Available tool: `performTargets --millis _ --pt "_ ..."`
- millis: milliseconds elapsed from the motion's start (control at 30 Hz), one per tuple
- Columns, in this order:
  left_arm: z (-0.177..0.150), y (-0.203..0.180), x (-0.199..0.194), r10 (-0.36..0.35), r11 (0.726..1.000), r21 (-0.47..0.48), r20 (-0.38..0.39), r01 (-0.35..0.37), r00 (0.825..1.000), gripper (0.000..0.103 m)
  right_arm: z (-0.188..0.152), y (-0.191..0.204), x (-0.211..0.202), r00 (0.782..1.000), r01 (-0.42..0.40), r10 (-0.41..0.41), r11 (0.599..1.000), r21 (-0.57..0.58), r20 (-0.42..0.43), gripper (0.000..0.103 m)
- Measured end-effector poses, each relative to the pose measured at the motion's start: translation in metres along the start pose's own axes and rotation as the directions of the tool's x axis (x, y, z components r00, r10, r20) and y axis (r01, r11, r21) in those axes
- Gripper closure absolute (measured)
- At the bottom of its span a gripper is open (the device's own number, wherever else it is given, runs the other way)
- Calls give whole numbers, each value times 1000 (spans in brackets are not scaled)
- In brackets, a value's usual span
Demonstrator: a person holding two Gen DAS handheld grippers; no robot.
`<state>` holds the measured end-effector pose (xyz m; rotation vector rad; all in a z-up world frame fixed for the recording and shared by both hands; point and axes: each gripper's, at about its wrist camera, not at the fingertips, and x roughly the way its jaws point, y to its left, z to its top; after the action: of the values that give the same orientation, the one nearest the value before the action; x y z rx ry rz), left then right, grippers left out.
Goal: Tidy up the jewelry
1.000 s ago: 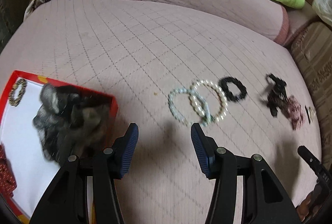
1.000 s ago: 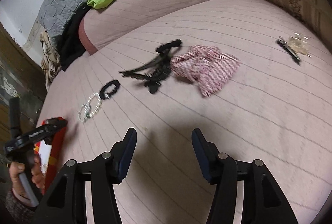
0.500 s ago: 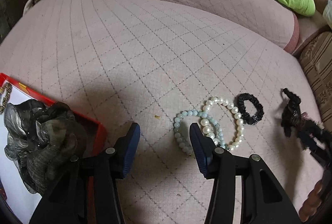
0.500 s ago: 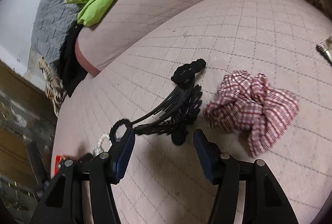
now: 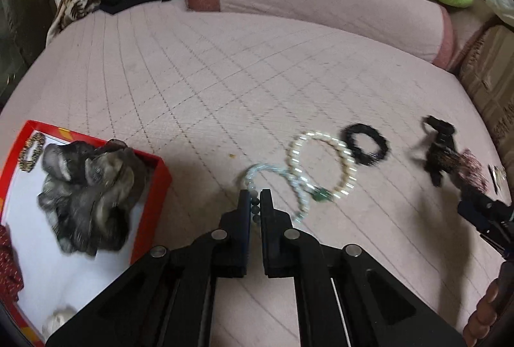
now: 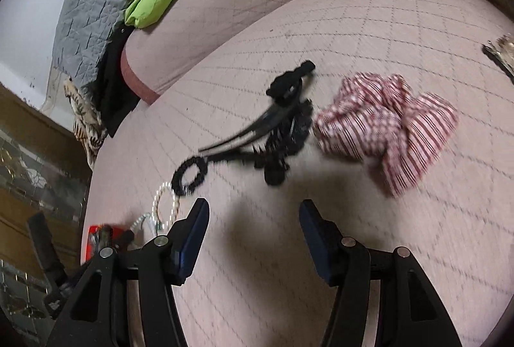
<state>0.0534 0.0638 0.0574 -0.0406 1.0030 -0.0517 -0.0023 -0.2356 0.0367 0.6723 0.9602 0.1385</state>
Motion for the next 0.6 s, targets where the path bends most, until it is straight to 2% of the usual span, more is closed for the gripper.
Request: performTargets --millis 167,367,467,600 --pt "-16 -32 -45 -59 998 40 32 58 998 98 -16 3 -30 1000 7 -6 999 -38 22 40" --pt "-15 -63 -107 -147 984 117 79 137 986 98 -26 8 -64 999 3 1 998 -63 50 40" --pt "-1 -59 -120 -182 979 110 62 174 981 97 -27 10 -79 998 9 -4 997 -76 68 38" --pt "20 -35 -108 -197 978 62 4 197 980 98 -25 6 -93 995 23 -16 997 -73 95 36"
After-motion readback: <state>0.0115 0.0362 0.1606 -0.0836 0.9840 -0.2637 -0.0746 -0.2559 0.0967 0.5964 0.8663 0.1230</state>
